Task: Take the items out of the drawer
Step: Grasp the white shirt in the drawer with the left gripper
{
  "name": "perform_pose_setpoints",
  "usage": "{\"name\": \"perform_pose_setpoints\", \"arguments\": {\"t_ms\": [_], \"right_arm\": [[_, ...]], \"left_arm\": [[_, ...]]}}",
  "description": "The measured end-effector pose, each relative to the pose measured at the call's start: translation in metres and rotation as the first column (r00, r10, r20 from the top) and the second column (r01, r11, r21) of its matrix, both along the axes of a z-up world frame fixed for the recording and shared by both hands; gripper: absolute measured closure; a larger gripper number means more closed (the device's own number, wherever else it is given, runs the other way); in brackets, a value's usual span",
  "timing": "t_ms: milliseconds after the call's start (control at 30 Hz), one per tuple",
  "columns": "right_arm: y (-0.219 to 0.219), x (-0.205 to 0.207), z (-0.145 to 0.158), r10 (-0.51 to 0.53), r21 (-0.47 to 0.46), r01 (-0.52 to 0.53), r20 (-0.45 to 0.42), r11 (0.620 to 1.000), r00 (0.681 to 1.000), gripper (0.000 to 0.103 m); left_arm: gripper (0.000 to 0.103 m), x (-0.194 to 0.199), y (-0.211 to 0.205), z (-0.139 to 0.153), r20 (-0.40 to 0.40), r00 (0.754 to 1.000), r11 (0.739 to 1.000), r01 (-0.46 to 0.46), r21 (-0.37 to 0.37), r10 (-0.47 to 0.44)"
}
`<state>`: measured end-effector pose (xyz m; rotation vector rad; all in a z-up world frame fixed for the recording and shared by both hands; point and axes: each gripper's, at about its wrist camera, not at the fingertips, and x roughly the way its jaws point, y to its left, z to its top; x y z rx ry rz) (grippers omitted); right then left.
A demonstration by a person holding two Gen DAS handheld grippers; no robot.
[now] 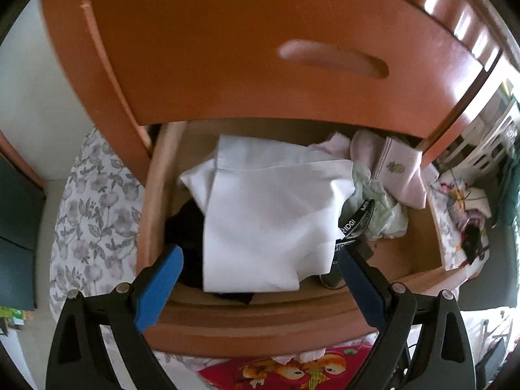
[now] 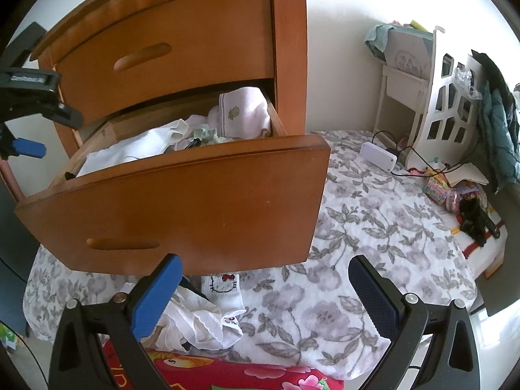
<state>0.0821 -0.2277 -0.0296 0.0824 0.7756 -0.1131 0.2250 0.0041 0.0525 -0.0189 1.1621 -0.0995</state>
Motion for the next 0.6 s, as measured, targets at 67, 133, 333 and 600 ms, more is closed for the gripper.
{"name": "perform_pose_setpoints", "arguments": {"t_ms": [67,133,333,600], "right_arm": [[0.000,0.001,-0.001,0.002,0.003,-0.002,-0.007,1.000,1.000,0.000],[0.000,0.002,-0.002,0.004,0.006,-0.004,-0.012,1.000,1.000,0.000],[0.000,0.004,-0.004,0.009,0.020,-0.009,-0.021,1.000,1.000,0.000],[-0.001,0.007,-0.006,0.017,0.039,-0.016,-0.036,0.999,0.999,0.000]], "left_arm": [[0.007,0.007,-0.010,-0.004,-0.010,1.000,1.000,0.017,0.025,-0.016],[0.007,0.016,-0.020,-0.008,-0.027,0.999,0.998,0.034,0.045,-0.033],[0.007,0.038,-0.043,-0.026,-0.070,0.996,0.993,0.063,0.097,-0.056],[0.008,0.056,-0.074,-0.047,-0.137,0.984,0.965,0.144,0.219,-0.115]]}}
